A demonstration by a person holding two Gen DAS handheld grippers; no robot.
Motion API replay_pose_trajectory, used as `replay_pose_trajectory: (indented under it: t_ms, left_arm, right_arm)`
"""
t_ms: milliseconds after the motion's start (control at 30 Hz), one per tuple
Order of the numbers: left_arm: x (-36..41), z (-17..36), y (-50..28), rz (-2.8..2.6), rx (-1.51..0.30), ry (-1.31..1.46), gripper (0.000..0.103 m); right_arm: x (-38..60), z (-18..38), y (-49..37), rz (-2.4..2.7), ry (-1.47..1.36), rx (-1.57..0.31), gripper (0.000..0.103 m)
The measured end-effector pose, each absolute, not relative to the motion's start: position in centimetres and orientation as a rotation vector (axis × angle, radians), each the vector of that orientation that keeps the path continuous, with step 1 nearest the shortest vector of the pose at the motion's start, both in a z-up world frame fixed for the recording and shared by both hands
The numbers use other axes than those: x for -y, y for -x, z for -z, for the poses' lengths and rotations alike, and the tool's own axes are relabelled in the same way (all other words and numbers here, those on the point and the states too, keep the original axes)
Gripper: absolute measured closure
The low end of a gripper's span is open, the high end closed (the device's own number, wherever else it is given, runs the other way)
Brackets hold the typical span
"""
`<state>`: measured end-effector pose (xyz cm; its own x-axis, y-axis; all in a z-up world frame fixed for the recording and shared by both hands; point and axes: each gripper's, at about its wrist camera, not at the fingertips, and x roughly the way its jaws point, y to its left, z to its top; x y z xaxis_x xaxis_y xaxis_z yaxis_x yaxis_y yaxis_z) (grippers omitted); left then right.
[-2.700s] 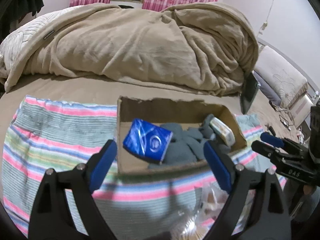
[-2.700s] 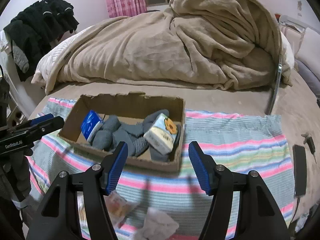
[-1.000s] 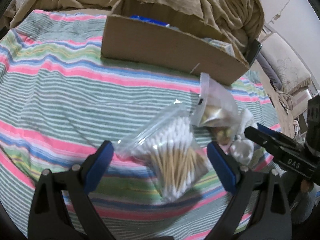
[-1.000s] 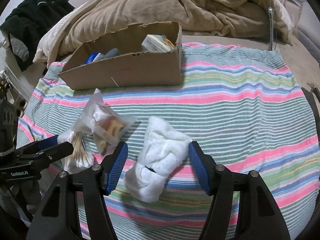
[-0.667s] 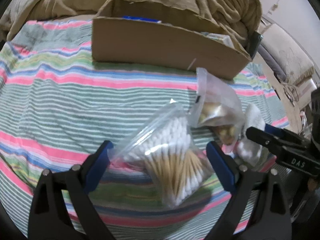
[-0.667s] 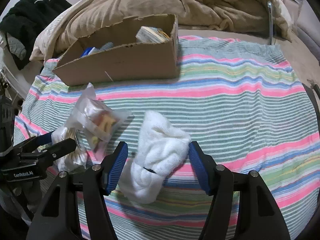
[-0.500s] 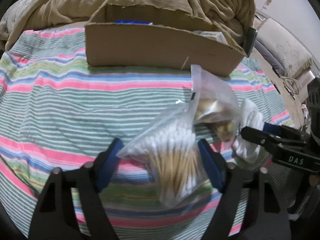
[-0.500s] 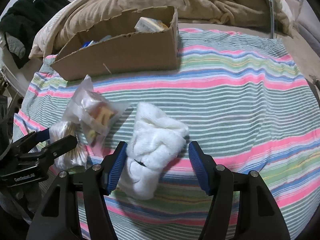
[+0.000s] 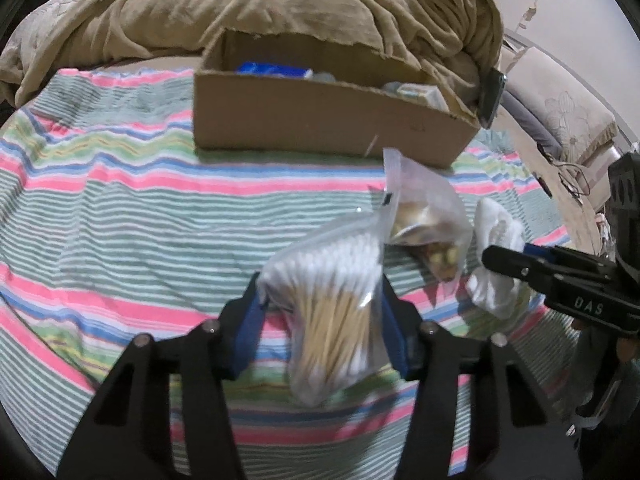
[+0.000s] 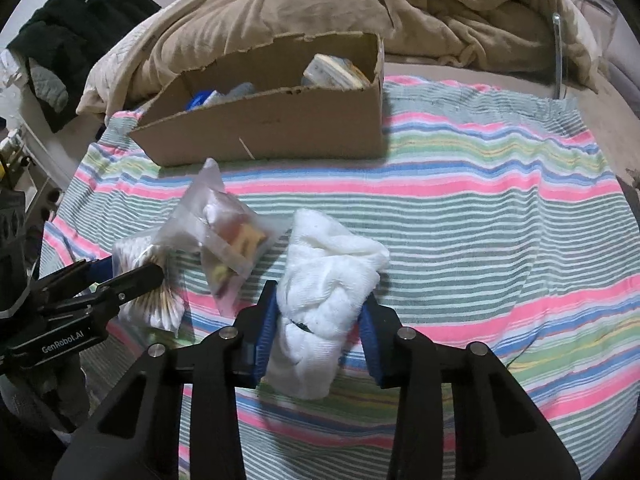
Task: Organize objects
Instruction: 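Lift the cotton swab bag and white towel toward the cardboard box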
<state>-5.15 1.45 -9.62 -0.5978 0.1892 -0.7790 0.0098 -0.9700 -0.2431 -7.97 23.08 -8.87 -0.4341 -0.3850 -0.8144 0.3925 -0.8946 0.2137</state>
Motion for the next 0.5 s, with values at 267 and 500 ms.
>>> replay_pose_trajectory:
  t_ms: [267,500]
  left_arm:
    - [0.3,7.4,4.8,-2.752,0.363,1.301,0.049]
    - [1.6,5.7,4.9,-2.785,0.375,1.253,0.049]
  right_arm:
    - [-22.8,6.9,8.2,2.347,-1.259,-0.010,0.063]
    - [-22.6,5.2,8.8,2.363,-1.205,-0.013,0.063]
